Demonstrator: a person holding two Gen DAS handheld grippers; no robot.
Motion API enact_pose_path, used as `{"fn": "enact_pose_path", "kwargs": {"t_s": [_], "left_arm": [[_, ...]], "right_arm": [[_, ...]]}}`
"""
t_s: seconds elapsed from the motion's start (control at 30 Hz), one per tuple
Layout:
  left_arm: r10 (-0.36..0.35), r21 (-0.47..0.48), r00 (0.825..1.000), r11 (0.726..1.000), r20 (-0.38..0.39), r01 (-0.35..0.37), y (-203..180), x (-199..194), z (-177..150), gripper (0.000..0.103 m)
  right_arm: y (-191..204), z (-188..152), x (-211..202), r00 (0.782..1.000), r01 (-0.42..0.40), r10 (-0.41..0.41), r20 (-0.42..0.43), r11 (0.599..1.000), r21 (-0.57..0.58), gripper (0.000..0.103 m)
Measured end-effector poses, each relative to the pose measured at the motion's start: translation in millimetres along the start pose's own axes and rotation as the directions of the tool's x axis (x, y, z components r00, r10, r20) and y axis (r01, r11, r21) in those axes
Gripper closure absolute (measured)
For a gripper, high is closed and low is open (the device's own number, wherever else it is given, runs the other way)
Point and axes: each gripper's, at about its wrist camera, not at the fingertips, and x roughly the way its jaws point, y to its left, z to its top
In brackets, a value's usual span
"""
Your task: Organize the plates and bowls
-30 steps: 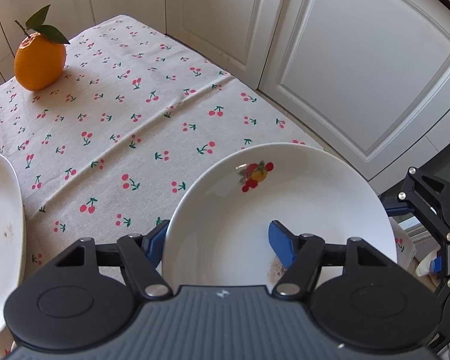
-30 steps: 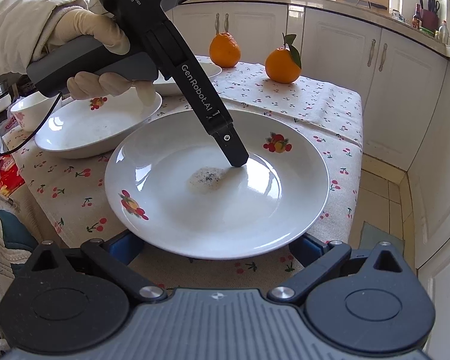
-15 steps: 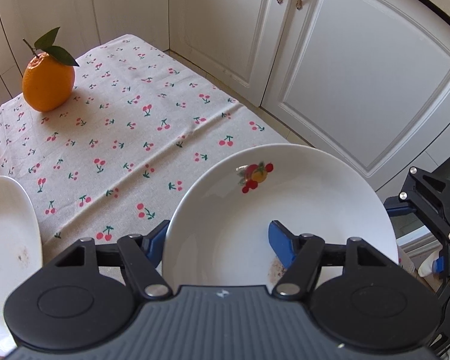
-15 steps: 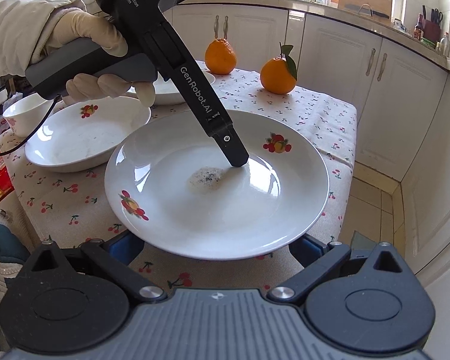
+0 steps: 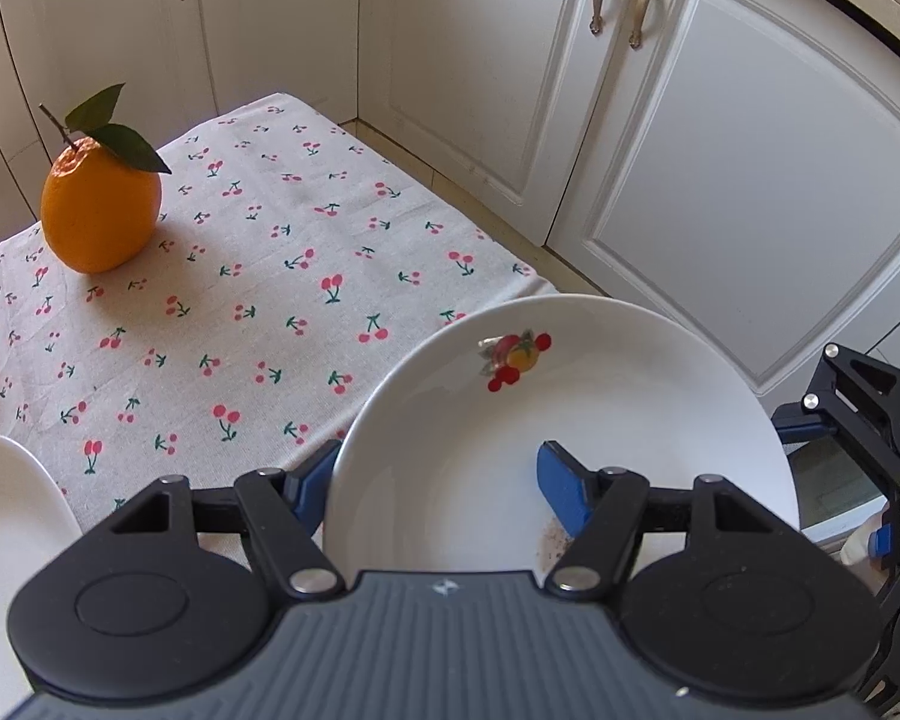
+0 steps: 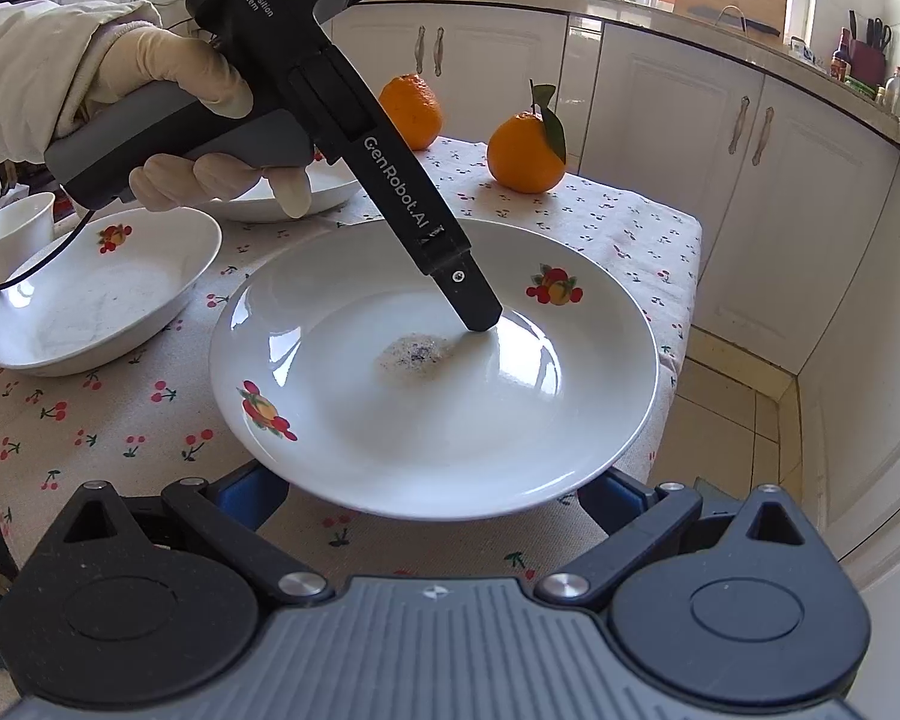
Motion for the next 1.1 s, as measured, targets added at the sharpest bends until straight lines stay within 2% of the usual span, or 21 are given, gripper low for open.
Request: {"fn": "enact_pose_path", "kwargs": {"t_s": [0.6,0.7,0.9,1.1], "left_arm": [[0.008,0.0,1.0,1.0,0.001,-0.008,10,21,10,0.034],[0.003,-0.006,1.0,1.0,0.005,-0.003,11,20,10,0.029],[0.048,0.014,0.998,0.999,0.045,-0.048,4,-1,6,0.023],[0.093,-0.001,0.988,0.996,0.124,-0.093,-1,-46,-6,0.016]], "right_arm": [[-18,3,22,1.0,-0.01,0.011,-0.024,0.998,0.054,0.0],[-17,3,21,1.0,-0.01,0.011,-0.027,0.998,0.059,0.0],[-13,2,4,1.0,0.006,-0.005,-0.009,0.996,0.087,0.0],[10,4,-27,0.998,0.051,-0.055,0.043,0.995,0.089,0.0]]}}
